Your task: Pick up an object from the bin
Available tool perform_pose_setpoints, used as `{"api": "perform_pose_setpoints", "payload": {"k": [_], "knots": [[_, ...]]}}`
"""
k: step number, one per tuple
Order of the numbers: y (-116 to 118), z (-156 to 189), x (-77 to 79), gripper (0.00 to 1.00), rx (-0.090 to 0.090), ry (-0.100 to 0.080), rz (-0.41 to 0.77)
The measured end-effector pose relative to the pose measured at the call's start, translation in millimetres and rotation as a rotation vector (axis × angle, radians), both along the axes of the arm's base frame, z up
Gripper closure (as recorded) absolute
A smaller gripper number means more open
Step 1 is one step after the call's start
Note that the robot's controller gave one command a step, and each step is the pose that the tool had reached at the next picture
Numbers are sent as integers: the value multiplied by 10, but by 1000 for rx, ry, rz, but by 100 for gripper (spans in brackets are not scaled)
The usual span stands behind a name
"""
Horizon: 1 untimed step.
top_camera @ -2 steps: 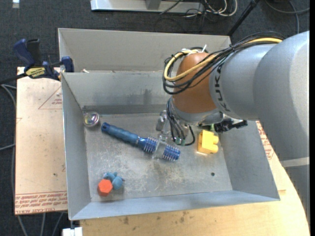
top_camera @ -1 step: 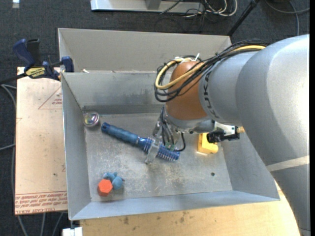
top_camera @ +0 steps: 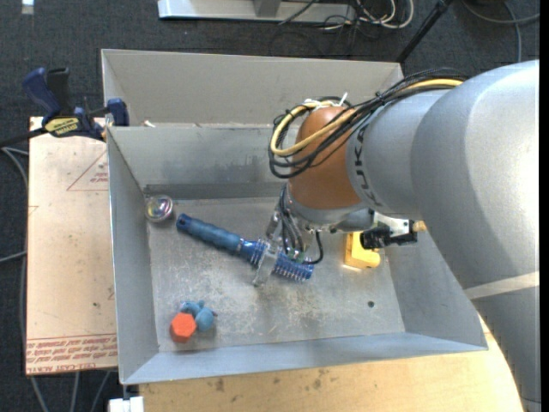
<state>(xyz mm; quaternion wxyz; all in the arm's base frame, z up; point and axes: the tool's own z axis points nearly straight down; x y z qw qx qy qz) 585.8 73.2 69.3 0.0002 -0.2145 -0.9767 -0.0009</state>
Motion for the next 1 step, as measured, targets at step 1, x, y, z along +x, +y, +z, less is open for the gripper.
{"api": "perform_pose_setpoints", "payload": {"k": [1], "knots": [[3,-1,0,100,0,0,1]]}}
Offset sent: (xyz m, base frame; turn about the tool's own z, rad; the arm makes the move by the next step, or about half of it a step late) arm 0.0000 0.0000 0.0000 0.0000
